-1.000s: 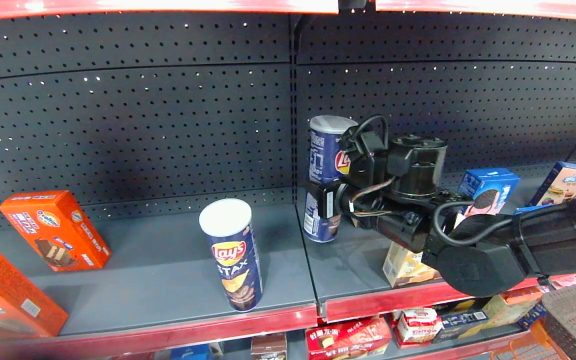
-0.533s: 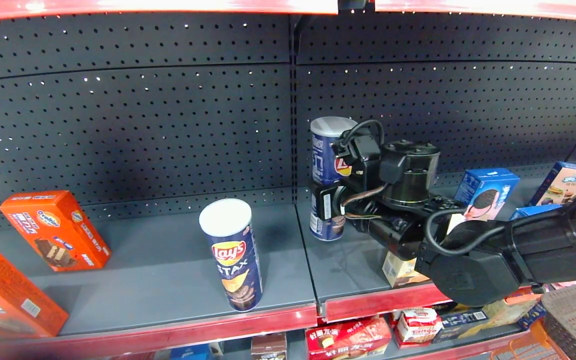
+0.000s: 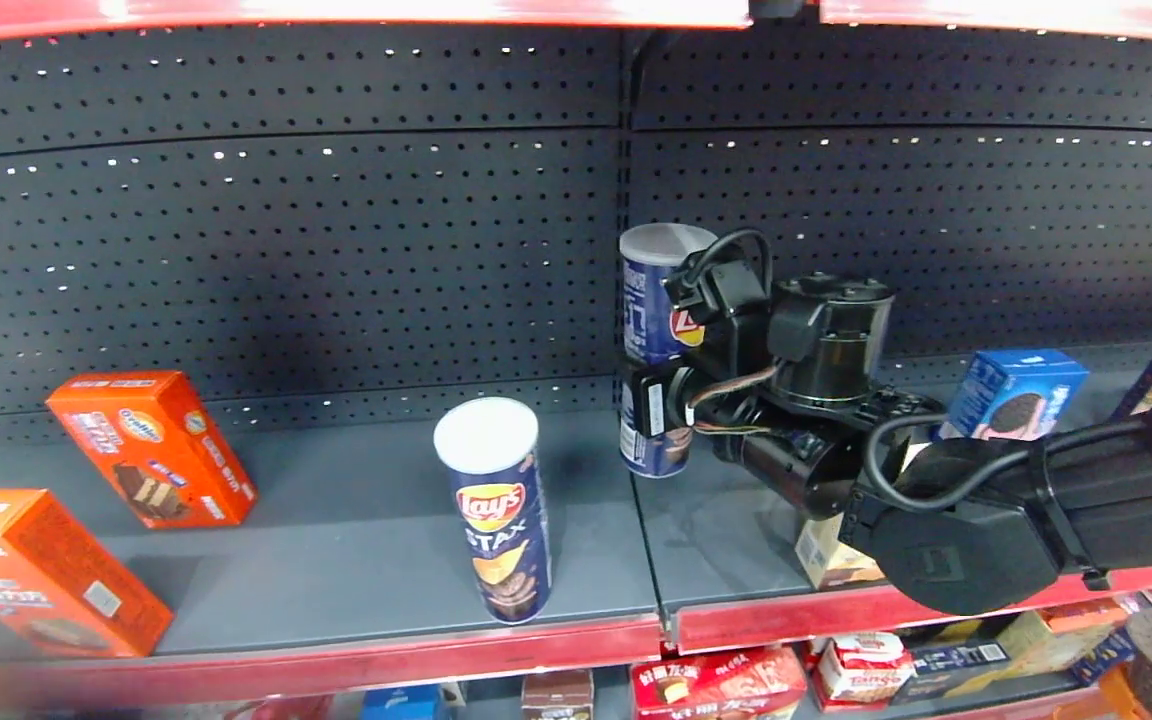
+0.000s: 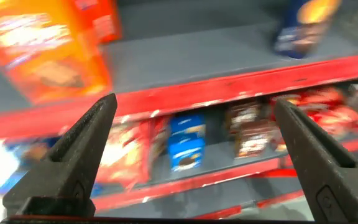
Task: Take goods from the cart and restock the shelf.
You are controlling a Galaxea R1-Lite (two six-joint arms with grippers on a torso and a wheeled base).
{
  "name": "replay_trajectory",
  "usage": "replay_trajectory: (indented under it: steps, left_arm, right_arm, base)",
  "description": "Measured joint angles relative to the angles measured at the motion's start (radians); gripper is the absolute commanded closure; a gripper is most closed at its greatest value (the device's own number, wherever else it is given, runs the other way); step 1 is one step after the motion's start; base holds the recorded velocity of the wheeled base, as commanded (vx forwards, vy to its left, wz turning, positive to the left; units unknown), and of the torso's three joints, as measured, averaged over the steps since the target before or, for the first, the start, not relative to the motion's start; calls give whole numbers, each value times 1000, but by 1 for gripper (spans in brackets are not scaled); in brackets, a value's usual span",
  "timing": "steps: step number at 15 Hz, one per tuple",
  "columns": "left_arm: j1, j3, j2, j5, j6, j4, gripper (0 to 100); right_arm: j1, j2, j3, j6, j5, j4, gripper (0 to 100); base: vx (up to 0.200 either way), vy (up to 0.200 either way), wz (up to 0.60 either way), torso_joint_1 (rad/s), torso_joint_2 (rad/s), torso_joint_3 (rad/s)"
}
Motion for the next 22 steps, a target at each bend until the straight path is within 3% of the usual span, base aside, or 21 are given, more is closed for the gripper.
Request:
replay_trajectory:
  steps: [8, 14, 22]
  left_arm:
    - [-1, 0, 0, -2, 0, 0, 0]
    - [-1, 0, 2, -4, 0, 0, 0]
    - [-1, 0, 2, -1, 3, 0, 0]
  right_arm:
    - [-13, -1, 10, -1, 9, -2, 100]
    - [-83, 53, -66, -25, 149, -29, 100]
    - [-95, 119, -113, -27, 316, -10, 100]
  base:
    - [0, 0, 0, 0, 0, 0]
    - [0, 0, 0, 0, 0, 0]
    - [0, 0, 0, 0, 0, 0]
